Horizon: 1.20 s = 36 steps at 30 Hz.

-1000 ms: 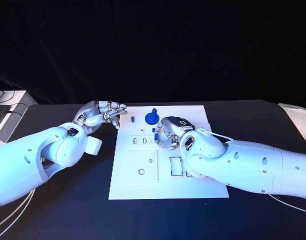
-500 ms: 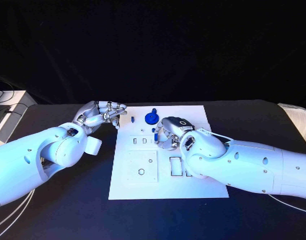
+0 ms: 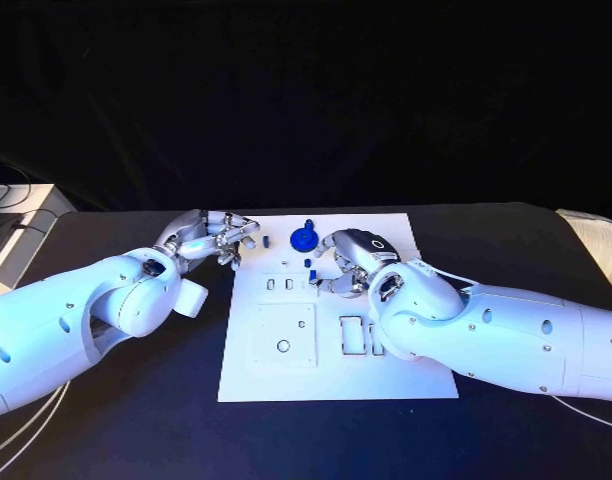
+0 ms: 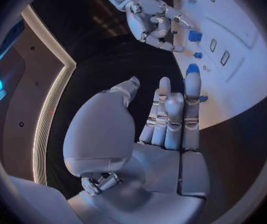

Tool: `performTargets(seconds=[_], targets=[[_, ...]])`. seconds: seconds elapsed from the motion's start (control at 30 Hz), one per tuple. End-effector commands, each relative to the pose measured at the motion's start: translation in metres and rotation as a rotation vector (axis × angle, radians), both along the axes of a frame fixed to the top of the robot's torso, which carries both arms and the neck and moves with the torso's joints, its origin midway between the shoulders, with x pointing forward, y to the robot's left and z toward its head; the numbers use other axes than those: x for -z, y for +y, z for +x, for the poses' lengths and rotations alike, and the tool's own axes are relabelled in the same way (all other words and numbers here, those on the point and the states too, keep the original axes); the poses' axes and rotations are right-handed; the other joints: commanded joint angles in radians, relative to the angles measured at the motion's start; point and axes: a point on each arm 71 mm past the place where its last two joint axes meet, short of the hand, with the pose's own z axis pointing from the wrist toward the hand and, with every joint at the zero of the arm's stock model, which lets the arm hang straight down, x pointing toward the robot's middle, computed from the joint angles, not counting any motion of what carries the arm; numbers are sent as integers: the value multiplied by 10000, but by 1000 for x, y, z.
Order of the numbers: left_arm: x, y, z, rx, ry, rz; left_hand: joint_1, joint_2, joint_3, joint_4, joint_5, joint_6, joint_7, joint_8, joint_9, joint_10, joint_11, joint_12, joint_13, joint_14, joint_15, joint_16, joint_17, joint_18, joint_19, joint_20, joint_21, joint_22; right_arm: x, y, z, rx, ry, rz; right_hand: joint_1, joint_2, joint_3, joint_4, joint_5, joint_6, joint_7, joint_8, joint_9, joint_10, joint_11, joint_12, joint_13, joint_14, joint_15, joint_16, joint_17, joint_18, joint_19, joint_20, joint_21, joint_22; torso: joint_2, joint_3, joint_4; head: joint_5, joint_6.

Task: Assemble the parts on the task board

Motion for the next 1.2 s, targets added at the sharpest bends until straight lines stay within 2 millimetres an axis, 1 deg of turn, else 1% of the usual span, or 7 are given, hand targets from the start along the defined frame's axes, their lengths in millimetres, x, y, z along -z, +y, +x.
performTargets(seconds=[0.03,0.17,0.3,0.43,0.73,0.93,1.2], targets=[[10,-5,-1,224,820,1908,-314,265,-245,406,25,-507,-99,1173,653,-1025,-77,2629,1835,534,-14,1085,1225,-78,368,-92,774,900,-10,-4,-3,-154,-317,948,121,5,-190,128,-40,-21,-10,-52,-2,332,55,-29,1974,1063,49,43,2631,-142,1047,38,61,2635,-88,36,-1,18,20],[17,-12,-2,589,1373,3159,-765,414,-377,424,2,-810,-139,1935,1007,-1155,-190,4068,2638,1350,-128,2168,2682,-374,1185,-121,1863,2422,-20,-13,-5,-597,-132,1225,312,9,-294,129,-10,-57,-1,-66,-7,277,63,-73,1925,1063,54,43,2631,-142,1047,42,61,2635,-203,75,-1,62,2],[20,-20,-1,884,1761,4341,-872,502,-382,433,-1,-814,-269,2500,1202,-197,-319,5742,4296,1940,-234,2883,3778,-598,1882,-210,2716,3714,-34,-27,-5,-769,20,1526,370,67,-295,142,9,-21,-8,-42,3,280,60,-68,1929,1063,55,43,2631,-142,1047,44,61,2635,-322,109,-2,69,-28],[21,-29,4,1306,2169,5660,-859,725,-46,435,6,-612,-429,2761,1238,649,-465,6736,5420,2271,-365,3267,4435,-758,2372,-334,3263,4592,-48,-50,3,-414,330,2068,513,220,-208,134,248,129,-51,75,49,289,21,-55,1938,1061,24,41,2623,-114,996,26,-38,2556,-479,163,-39,86,-71],[15,-58,22,1792,2500,7770,-1238,281,1155,427,3,-371,-597,3134,1503,999,-620,7161,5898,2449,-508,3479,4839,-873,2666,-472,3642,5211,-66,-92,26,705,600,2631,601,250,-105,122,507,247,-98,219,100,306,-23,-36,1952,1050,-15,28,2580,-85,942,-8,-143,2475,-709,287,-178,188,-261],[11,-73,31,1928,2574,8597,-1665,167,1370,439,2,-373,-659,3358,1801,1310,-676,7497,6337,2578,-562,3659,5173,-969,2932,-519,3899,5699,-66,-101,32,1030,830,2631,607,252,-67,127,633,221,-101,240,105,317,-30,-26,1960,1052,-24,30,2588,-86,944,-20,-140,2477,-776,376,-184,253,-360],[6,-95,41,2286,2806,9683,-2060,143,1432,456,-2,-427,-670,3380,1954,1460,-689,7665,6566,2643,-582,3755,5352,-1032,3111,-547,4068,6017,-63,-105,37,1294,1159,2468,596,240,-51,133,715,178,-96,242,103,295,-28,-45,1939,1049,-26,27,2576,-80,934,-26,-161,2462,-813,439,-191,279,-482]])
